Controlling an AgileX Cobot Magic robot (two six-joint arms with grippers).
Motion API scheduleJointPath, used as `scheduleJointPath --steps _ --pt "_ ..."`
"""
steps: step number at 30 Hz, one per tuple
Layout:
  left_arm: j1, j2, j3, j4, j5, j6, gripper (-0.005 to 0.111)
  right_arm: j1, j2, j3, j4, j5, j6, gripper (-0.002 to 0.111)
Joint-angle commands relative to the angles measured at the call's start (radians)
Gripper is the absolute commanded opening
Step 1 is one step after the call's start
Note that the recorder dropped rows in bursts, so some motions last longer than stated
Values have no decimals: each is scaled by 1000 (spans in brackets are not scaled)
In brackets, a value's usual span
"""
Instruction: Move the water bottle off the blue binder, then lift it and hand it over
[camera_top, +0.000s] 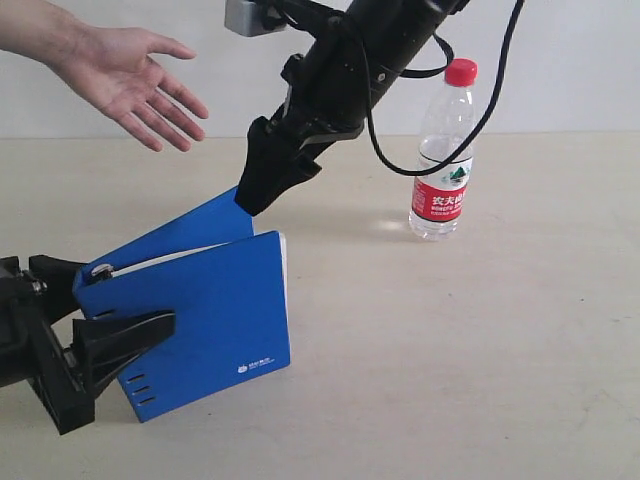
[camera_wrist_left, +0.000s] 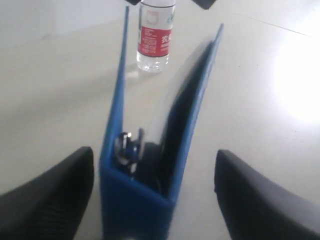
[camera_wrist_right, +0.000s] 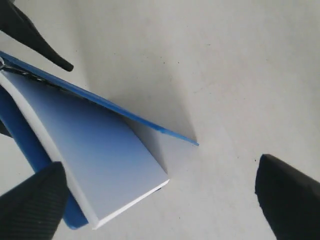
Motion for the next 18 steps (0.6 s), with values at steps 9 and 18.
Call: scheduleJointPath --steps 9,18 --pt "-5 254 -2 -114 -205 338 29 1 -8 -4 -27 -2 71 86" --pt "-5 270 -2 -138 -205 307 4 1 -32 -4 -53 -2 101 1"
